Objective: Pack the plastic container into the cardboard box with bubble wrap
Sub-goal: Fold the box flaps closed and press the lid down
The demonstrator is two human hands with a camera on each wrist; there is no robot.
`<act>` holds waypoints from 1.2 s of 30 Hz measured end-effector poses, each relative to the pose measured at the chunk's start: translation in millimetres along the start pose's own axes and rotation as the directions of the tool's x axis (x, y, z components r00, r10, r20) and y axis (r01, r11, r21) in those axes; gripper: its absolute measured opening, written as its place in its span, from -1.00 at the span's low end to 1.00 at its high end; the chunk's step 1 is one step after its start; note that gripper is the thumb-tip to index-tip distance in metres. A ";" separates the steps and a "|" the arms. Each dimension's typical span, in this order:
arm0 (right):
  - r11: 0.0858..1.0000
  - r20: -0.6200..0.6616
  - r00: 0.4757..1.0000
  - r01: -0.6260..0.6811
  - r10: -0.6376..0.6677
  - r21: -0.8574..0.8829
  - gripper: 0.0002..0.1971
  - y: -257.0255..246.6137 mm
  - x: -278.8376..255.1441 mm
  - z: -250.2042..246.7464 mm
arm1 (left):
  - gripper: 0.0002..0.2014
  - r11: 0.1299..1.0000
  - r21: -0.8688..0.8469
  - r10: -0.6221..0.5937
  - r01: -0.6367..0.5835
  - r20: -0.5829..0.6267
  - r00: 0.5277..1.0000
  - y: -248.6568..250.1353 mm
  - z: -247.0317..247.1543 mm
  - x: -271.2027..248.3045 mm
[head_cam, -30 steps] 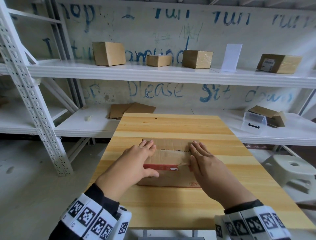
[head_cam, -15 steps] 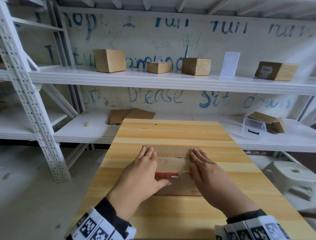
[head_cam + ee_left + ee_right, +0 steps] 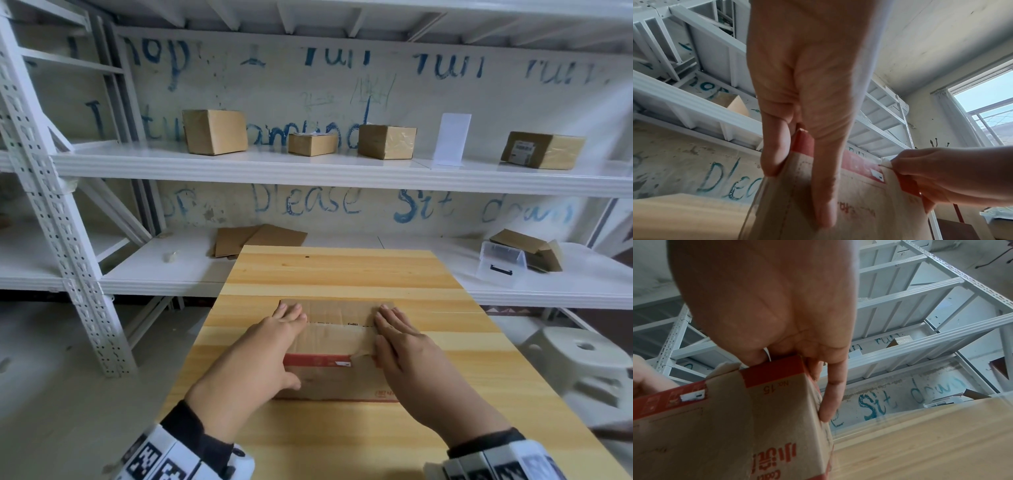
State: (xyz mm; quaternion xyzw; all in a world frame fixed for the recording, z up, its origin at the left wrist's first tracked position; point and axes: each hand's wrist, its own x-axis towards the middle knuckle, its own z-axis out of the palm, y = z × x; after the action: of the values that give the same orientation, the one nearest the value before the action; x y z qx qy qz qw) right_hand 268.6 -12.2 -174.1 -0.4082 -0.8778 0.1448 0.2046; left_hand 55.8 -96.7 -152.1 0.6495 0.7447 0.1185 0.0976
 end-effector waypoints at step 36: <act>0.999 0.039 0.999 -0.031 0.032 -0.019 -0.24 -5.6 0.1 -2.0 | -0.03 0.997 -0.075 -0.004 0.000 -0.045 0.999 -1.4 -2.0 -5.5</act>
State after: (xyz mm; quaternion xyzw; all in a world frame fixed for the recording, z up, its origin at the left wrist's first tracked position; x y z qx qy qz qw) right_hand 265.9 -15.4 -169.9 -0.4211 -0.8763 0.1478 0.1814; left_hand 54.6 -102.4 -150.7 0.6419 0.7424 0.1607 0.1052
